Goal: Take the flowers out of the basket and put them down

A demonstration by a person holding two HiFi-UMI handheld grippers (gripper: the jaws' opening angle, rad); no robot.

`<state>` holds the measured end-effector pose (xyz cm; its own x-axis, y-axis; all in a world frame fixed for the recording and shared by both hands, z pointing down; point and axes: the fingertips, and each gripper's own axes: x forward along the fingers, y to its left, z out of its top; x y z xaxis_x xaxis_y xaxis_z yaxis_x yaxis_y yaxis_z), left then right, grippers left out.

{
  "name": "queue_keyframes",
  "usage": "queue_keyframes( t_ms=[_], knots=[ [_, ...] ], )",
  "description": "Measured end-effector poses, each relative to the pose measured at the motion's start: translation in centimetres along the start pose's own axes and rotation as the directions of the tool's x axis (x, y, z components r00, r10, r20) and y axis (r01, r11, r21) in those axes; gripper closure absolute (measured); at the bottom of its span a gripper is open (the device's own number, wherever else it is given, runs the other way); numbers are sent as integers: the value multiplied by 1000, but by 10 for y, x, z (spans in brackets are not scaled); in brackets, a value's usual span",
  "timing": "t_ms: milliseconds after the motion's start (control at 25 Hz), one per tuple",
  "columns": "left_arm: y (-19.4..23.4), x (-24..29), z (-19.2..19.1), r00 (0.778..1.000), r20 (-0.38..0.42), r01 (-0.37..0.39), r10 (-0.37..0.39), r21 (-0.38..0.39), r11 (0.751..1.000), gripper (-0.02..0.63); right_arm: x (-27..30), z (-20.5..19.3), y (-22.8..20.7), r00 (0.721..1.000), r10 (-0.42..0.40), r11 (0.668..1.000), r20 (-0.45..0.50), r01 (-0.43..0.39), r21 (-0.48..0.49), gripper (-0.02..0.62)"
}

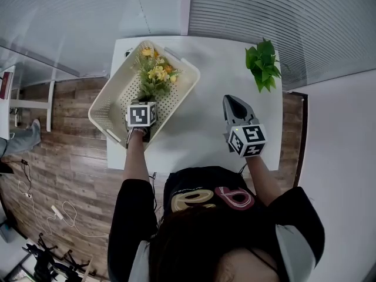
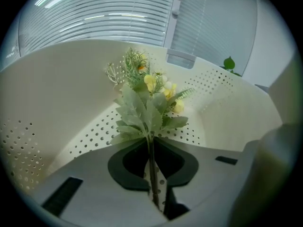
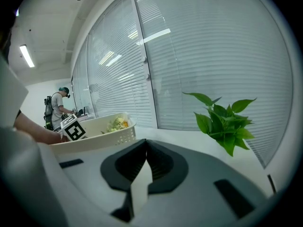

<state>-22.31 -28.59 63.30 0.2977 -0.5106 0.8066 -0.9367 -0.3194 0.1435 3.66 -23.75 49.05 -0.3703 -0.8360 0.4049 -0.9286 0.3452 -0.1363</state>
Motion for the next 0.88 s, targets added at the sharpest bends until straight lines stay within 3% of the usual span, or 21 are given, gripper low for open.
queue_keyframes(
  t_ms=[520, 880],
  knots=[
    [8, -31, 18, 995, 83, -56, 51, 54, 997, 566, -3, 3, 5, 1000, 21, 1000, 14, -21, -15, 584],
    [-3, -64, 57, 976, 210, -83, 59, 108, 991, 566, -10, 7, 4, 999, 23, 1000, 34, -23, -19, 584]
  ],
)
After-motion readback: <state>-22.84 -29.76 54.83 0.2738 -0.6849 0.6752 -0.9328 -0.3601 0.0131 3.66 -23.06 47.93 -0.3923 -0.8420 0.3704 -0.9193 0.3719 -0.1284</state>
